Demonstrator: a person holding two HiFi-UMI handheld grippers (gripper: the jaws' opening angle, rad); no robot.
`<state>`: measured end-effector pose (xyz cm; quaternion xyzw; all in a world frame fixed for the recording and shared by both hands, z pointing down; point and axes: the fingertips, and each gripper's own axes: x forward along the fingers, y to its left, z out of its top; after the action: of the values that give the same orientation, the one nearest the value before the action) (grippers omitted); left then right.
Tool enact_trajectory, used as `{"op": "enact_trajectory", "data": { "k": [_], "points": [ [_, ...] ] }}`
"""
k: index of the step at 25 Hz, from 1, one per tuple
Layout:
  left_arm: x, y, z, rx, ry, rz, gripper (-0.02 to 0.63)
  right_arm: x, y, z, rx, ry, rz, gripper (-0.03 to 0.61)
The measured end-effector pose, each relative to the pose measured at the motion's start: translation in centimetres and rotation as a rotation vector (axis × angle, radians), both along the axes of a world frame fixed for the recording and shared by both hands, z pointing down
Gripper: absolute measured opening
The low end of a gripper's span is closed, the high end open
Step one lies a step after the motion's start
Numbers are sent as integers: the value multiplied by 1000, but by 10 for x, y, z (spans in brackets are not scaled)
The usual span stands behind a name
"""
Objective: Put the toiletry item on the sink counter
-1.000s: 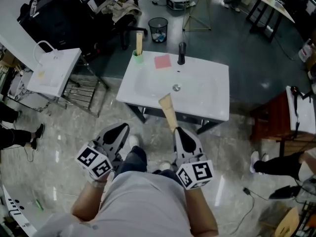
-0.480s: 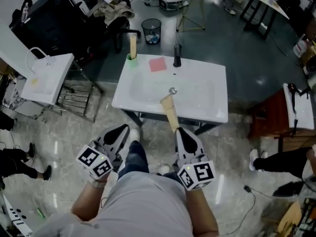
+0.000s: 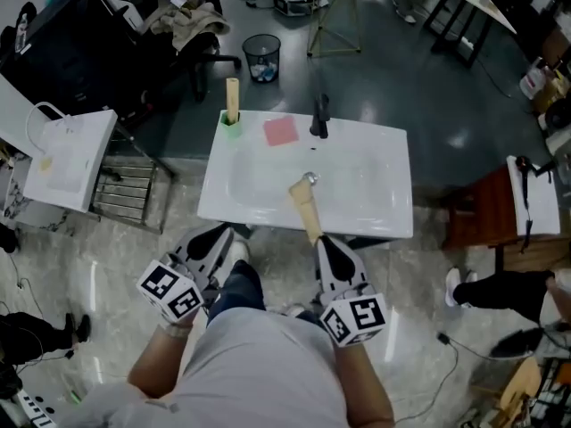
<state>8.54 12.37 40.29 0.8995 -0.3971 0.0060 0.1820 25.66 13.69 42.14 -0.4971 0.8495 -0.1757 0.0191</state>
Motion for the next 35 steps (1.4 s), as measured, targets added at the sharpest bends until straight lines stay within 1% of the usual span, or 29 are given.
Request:
{"op": "enact_trajectory", "data": {
  "k": [5,12,16,21,25,29,35],
  "points": [
    [-27,-51,5,-7,15,12,18,-29,-51,2,-7,7,6,26],
    [-73,-125,17,-19,23,41,18,-79,-126,13,-25,-11,25,26],
    [-105,-164,19,-25,20,63,18,-114,-164,17,-38,-15,36,26],
    [-154,-213,9,-53,27,74,18,-162,-215,2,-65,-11,43,26],
    [-182,-235,6,-64,31,83,18,-193,-244,0,-74,-14,37,26],
    [-211,-250,9,-76,33,64,18,-219,-264,1,-78,-9,18,26],
    [-232,-257,8,-91,35,19,18,-244,-287,3,-89,16,-45,26]
  ]
}}
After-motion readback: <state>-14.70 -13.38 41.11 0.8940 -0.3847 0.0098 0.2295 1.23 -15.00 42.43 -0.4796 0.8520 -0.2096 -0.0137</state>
